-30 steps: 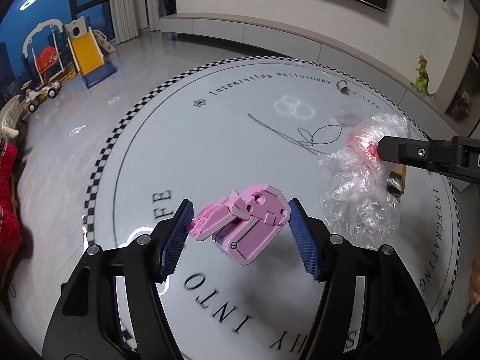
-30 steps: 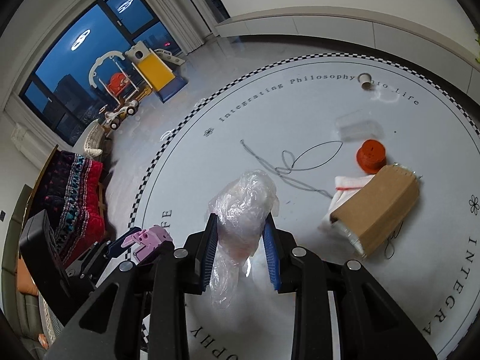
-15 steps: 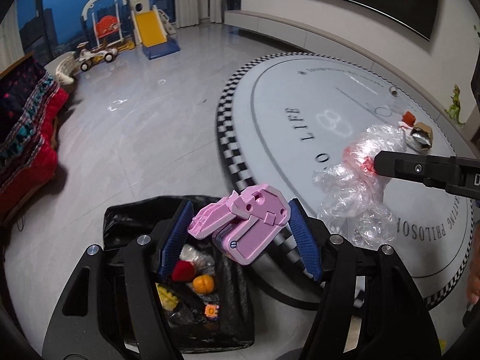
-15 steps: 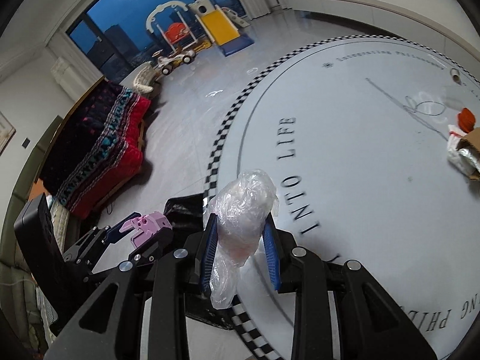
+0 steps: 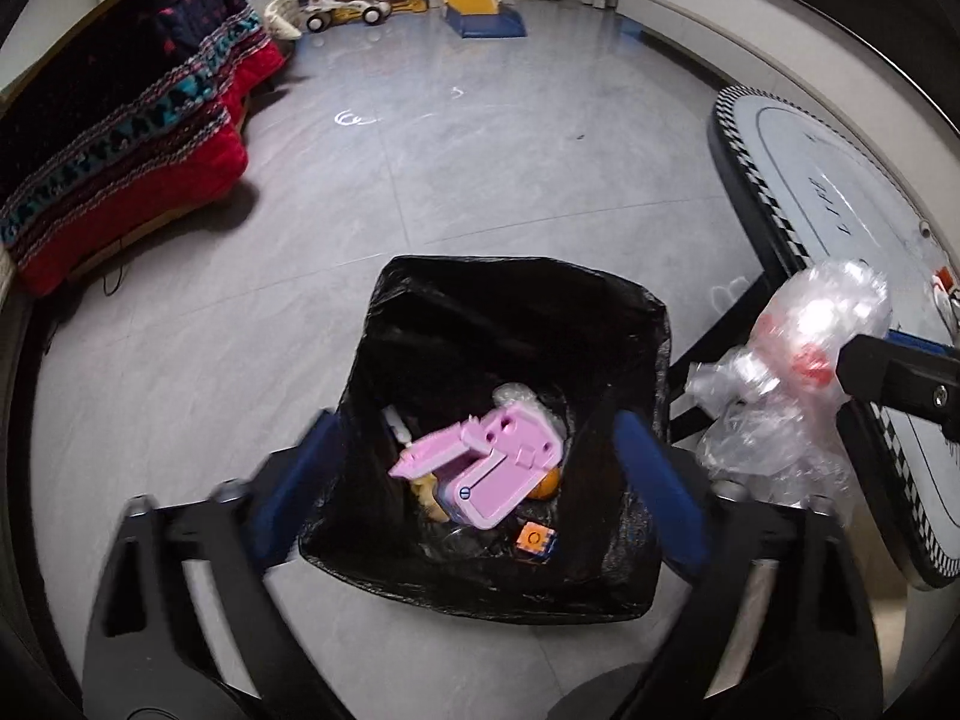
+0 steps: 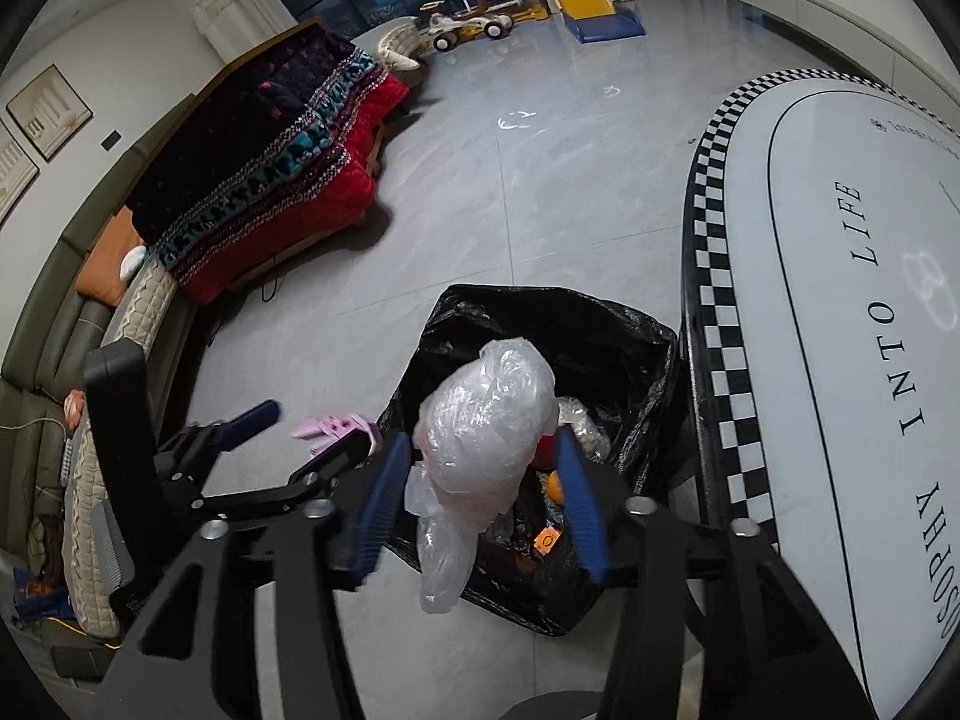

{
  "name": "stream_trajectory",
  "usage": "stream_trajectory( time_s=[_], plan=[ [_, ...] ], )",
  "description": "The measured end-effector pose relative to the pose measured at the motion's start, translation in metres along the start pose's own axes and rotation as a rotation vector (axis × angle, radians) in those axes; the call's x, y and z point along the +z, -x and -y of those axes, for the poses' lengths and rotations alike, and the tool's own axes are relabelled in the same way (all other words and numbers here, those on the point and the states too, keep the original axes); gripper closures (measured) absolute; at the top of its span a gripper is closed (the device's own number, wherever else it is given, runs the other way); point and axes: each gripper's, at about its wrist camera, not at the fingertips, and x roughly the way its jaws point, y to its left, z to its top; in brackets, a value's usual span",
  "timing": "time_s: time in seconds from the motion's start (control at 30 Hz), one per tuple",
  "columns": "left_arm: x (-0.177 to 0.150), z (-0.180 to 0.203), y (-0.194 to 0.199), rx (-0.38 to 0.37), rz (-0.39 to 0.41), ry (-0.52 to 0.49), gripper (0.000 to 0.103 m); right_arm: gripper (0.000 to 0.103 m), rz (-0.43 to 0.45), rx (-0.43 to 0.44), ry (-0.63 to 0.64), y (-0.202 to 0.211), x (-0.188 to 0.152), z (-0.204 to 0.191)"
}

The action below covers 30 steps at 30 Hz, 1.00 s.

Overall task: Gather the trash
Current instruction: 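Carry the pink toy and plastic wrap over the trash bag and release both, then move both grippers back over the table toward the remaining items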

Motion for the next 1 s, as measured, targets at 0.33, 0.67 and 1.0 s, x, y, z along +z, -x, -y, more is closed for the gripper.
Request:
stream_trajectory(
  time_s=[0.33, 0.67, 1.0],
  plan=[
    [0.002, -0.018, 0.008, 0.005, 0.025, 0.056, 0.006, 0.036, 0.008, -0.007, -0.011, -0.003, -0.003, -0.001],
    [0.019, 0.022, 0.020, -0.060, 0.056, -0.008, 0.006, 0.036, 0.077, -0.003, -0.085, 0.033, -0.004, 0.037],
    [0.055, 0.116, 0.029, -0.168, 0.079, -0.144, 0.006, 0.036, 0.154, -0.065, -0.181, 0.087, 0.001, 0.107]
  ],
)
